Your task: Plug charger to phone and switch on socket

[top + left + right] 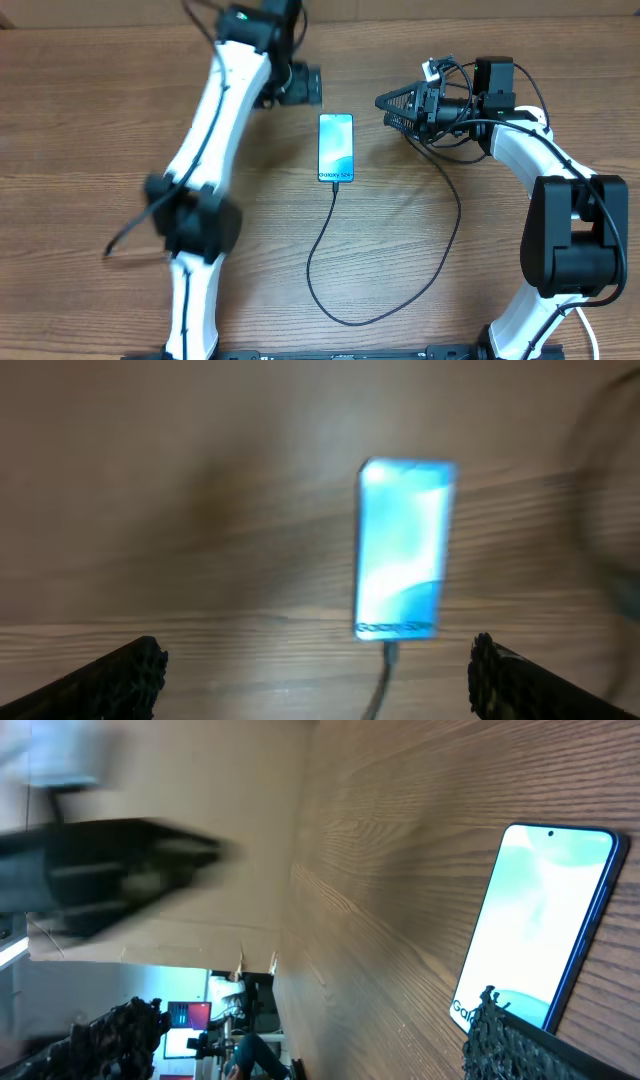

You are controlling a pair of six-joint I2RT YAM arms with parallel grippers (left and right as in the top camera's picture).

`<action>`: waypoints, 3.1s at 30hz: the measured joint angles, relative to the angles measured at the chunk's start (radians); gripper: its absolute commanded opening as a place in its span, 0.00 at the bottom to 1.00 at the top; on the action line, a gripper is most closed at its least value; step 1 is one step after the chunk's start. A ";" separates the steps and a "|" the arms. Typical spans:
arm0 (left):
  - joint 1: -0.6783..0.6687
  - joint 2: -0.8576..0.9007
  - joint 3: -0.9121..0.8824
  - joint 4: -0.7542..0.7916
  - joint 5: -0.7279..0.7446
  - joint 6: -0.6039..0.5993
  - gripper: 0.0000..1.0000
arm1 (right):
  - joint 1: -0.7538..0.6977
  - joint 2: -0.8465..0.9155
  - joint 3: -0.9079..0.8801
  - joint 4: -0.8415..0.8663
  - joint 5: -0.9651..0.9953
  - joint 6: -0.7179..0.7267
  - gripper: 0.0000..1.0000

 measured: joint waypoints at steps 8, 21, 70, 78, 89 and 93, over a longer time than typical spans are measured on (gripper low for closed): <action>-0.059 -0.331 0.035 -0.022 -0.120 0.004 1.00 | 0.000 0.000 0.000 -0.014 0.001 0.001 1.00; -0.055 -0.277 0.020 -0.071 -0.146 0.005 1.00 | 0.000 0.000 0.000 -0.019 -0.009 0.001 1.00; -0.055 -0.276 0.020 -0.071 -0.150 0.005 1.00 | -0.726 -0.103 0.430 -0.949 0.463 -0.782 1.00; -0.055 -0.277 0.020 -0.071 -0.150 0.005 1.00 | -0.713 -0.103 0.284 -0.801 0.472 -0.795 1.00; -0.055 -0.276 0.020 -0.071 -0.150 0.005 1.00 | -0.713 -0.103 0.137 -0.661 0.505 -0.717 1.00; -0.055 -0.277 0.020 -0.071 -0.150 0.005 1.00 | -0.713 -0.103 0.113 -0.613 0.505 -0.698 1.00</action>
